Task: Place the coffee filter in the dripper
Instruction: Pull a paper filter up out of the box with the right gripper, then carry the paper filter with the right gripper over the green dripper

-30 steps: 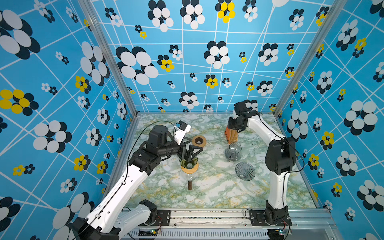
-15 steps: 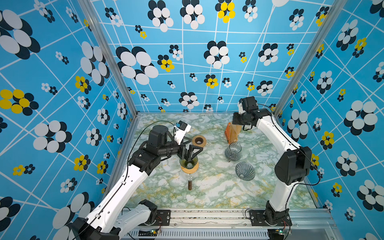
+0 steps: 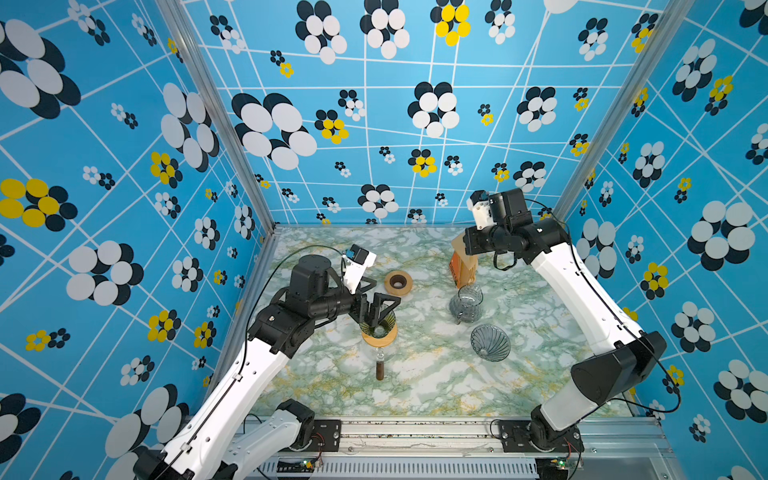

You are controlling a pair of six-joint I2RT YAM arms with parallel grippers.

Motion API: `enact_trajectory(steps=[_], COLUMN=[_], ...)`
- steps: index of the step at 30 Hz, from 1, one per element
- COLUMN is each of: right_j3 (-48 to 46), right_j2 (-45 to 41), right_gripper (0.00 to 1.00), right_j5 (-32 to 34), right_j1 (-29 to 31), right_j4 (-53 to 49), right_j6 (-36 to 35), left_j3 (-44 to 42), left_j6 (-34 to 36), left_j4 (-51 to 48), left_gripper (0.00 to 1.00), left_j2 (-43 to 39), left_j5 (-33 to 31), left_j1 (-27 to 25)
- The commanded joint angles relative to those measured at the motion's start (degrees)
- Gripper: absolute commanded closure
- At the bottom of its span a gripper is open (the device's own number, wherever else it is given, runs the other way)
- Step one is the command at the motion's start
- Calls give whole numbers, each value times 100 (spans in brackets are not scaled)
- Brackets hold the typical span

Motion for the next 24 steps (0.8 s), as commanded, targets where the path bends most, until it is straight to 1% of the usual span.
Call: enact_trajectory(steps=[1, 4, 11, 16, 19, 24], right_j3=[176, 283, 936, 1650, 2045, 2835], right_j2=[-225, -331, -71, 477, 822, 1519], right_gripper=[100, 100, 100, 100, 100, 100], right_j5=[-164, -202, -319, -139, -146, -81], right_j1=[421, 892, 1907, 2591, 2864, 3176], right_j4=[-747, -993, -1775, -2277, -2451, -2898], right_j6=[-357, -359, -353, -384, -395, -427], left_j3=[-223, -442, -890, -1250, -1297, -1468], left_j6=[-132, -190, -449, -669, -605, -603], left_j4=[-454, -787, -1307, -1368, -1546, -1398], left_gripper=[1, 1, 1, 1, 1, 1], left_j2=[-446, -923, -1811, -2531, -2710, -2787], left_j5=[-379, -704, -928, -1142, -1194, -1078], left_j1=[27, 29, 32, 45, 32, 23])
